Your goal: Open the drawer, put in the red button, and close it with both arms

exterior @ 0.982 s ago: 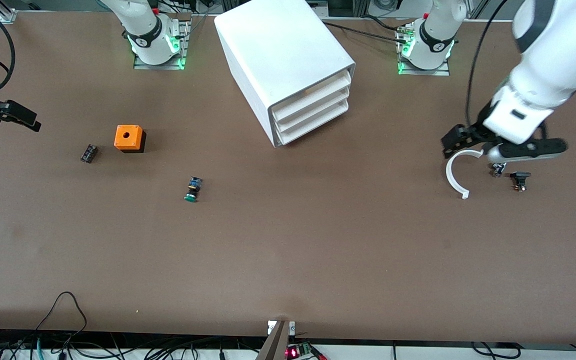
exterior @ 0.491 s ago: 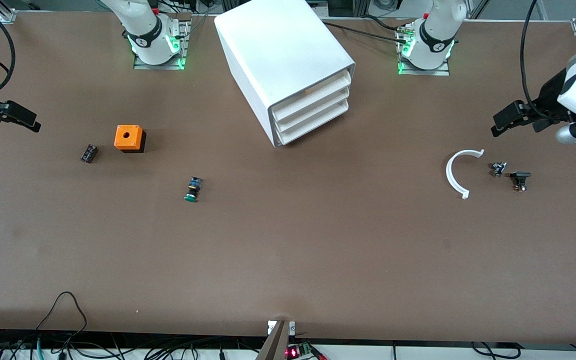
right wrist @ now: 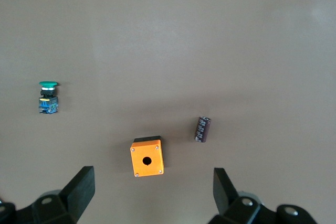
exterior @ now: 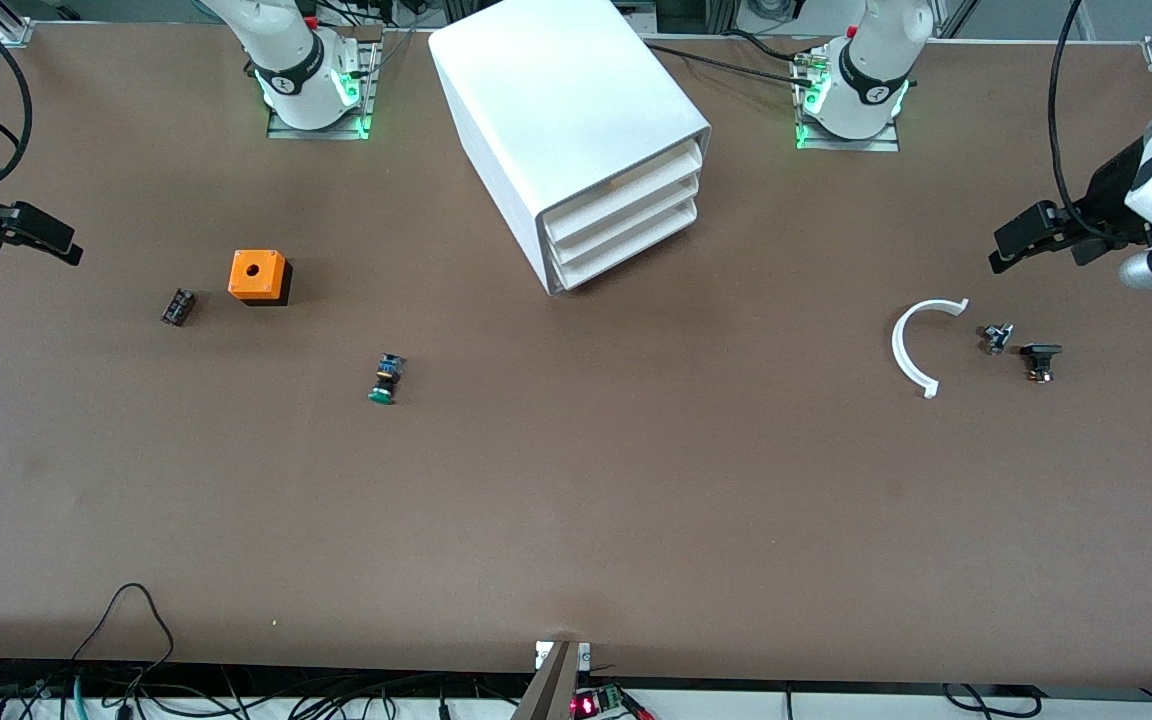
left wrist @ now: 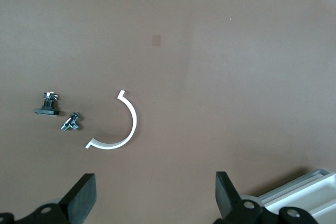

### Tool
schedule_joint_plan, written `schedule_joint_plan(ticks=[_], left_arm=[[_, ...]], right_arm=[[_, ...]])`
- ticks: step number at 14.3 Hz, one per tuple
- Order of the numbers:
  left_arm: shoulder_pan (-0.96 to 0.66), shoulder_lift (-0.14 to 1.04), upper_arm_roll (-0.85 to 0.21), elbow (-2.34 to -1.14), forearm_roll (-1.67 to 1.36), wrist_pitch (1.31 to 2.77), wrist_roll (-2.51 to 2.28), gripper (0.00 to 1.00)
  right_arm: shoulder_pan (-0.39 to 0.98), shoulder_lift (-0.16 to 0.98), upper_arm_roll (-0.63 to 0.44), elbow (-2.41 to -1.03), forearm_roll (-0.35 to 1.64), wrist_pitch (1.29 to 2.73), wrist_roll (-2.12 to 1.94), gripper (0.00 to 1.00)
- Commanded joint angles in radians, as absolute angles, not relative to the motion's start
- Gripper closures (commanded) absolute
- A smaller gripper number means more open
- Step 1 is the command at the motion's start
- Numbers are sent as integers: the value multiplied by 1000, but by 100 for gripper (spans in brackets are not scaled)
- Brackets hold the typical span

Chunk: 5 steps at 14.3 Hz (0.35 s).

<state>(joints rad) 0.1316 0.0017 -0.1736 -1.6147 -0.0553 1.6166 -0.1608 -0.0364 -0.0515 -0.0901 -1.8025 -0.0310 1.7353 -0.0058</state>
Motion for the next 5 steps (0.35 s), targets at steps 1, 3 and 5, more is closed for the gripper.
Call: schedule_joint_plan(ticks=[1,3,5], left_arm=[[133,17,-175,-1582,-57,1589,-118,0],[135,18,-172,-1583,-55,1589,-118,0],[135,18,-173,-1583,-55,1589,-118,0]], right_arm=[[-34,-67,-78,-1815,-26,1743,-17,0],[-34,-67,-75,-1813,-29,1743,-17,0],[-34,-67,-75,-1813,-29,1746,-17,0]])
